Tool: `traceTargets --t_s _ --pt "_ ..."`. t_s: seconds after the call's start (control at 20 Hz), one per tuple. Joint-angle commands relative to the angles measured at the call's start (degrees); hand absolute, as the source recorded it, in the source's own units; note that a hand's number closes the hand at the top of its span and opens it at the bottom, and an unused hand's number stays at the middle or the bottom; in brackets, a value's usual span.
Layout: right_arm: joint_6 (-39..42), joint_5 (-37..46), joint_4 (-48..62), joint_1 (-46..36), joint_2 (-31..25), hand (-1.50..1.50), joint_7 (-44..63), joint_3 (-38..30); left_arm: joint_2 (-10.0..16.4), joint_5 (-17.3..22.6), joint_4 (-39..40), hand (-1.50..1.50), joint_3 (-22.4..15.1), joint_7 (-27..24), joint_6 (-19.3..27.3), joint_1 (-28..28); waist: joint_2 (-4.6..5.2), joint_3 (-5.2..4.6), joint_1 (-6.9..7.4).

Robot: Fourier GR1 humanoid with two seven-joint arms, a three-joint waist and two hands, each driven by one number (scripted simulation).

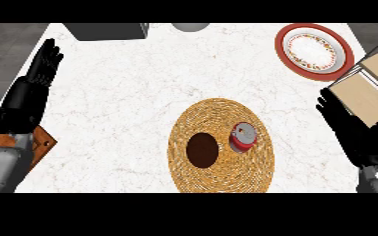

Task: Pick the cupcake from the placemat and place it in the tiered shelf

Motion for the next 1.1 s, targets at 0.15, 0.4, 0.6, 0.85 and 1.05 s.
traceTargets --t_s 0.15,0.4,0.6,0.85,1.05 --pt "-6.1 5.2 -10.6 -2.9 0.2 1.5 -7.8 -1.3 -4.7 3.3 5.8 0.0 -1.5 9.4 1.5 7.4 0.95 -3.06 -1.09" --pt "-16.9 17.9 -9.2 3.2 -2.4 1.5 2.2 0.9 -9.7 8.1 9.8 0.0 -3.2 17.0 1.1 11.3 1.42 -3.13 -1.52" --pt "-15.1 16.8 -13.7 6.8 3.3 -1.5 -4.2 3.4 -11.8 7.0 13.5 0.0 -2.9 17.8 0.0 7.9 1.39 -2.94 -0.61" --pt "-7.9 17.4 -25.3 11.1 -0.6 -1.5 -2.4 8.2 -10.0 7.4 9.7 0.0 -1.6 20.5 0.1 9.6 1.27 -2.97 -0.72" --pt "-4.5 17.7 -35.1 12.2 -2.7 -1.5 8.6 12.3 -13.3 5.2 7.2 0.0 -4.2 19.2 2.5 13.3 1.24 -3.01 -0.55"
